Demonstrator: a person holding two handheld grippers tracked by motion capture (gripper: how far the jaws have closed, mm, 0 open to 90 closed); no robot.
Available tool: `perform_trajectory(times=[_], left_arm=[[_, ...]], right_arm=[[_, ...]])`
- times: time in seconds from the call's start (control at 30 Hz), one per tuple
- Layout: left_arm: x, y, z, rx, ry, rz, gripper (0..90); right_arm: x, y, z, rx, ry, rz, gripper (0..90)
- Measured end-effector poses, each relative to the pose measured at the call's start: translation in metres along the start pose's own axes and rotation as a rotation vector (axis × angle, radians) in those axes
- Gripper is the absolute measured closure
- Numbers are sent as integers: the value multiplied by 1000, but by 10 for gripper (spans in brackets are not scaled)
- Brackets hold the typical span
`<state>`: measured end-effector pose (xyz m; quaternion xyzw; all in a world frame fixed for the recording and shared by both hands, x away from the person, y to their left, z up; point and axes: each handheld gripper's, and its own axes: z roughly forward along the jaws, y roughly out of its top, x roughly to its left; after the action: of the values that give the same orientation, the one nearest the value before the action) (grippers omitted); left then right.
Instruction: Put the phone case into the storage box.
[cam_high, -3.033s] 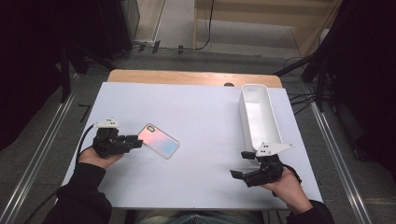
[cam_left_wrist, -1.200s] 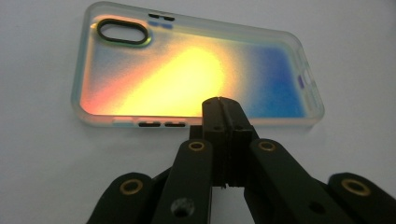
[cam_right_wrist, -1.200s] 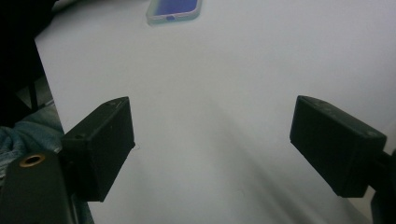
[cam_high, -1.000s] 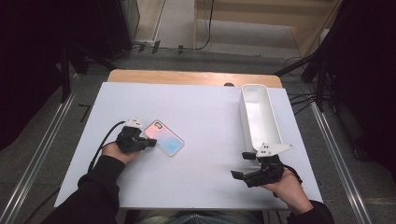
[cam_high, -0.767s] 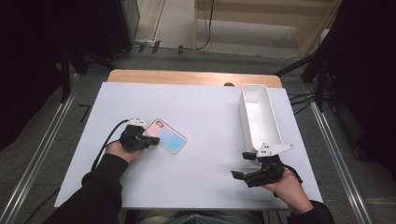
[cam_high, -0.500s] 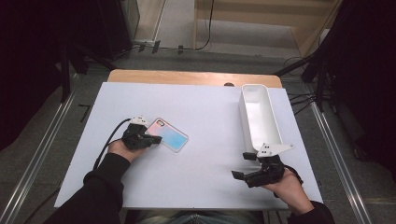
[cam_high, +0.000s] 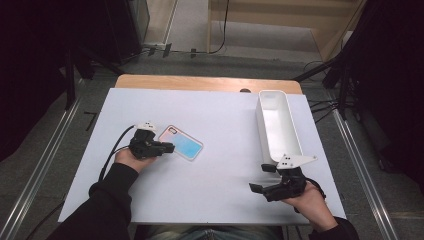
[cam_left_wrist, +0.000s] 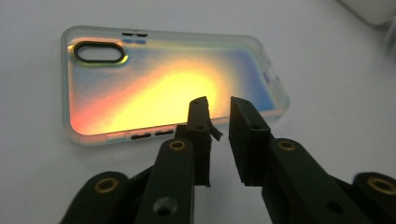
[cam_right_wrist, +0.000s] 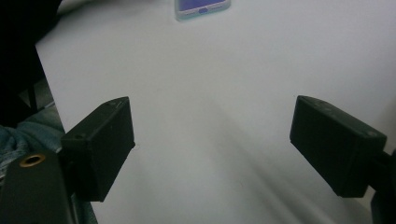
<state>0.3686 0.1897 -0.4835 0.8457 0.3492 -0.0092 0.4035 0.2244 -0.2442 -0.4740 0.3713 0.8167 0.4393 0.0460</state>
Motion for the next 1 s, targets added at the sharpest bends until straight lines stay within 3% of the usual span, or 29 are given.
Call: perform_trajectory(times=[0.03,0.1,0.13,0.2,0.23,0.3,0.37,0.4,0.57,1.0], left_arm=[[-3,1,-7,-33,-28,-6,712],[-5,2,-11,-46,-39,-10,671],[-8,2,-15,-47,-61,-11,604],[-11,2,-18,-52,-64,-9,570],[-14,0,-22,-50,-82,-13,487],[-16,-1,-24,-54,-81,-8,469],[-19,-3,-28,-58,-109,-29,464],[-22,-5,-31,-63,-122,-37,400],[-37,-10,-38,-75,-134,0,357],[-54,-19,-45,-65,-147,6,356]], right_arm=[[0,0,0,0,0,0,125],[0,0,0,4,1,-1,125],[0,0,0,4,1,1,125],[0,1,0,1,0,0,125],[0,1,0,-3,1,-5,125],[0,1,0,-2,1,-4,125],[-1,1,1,-2,4,-4,125],[0,1,0,-1,2,-2,125],[0,1,1,-6,4,-4,125],[-1,1,2,-8,6,-3,125]])
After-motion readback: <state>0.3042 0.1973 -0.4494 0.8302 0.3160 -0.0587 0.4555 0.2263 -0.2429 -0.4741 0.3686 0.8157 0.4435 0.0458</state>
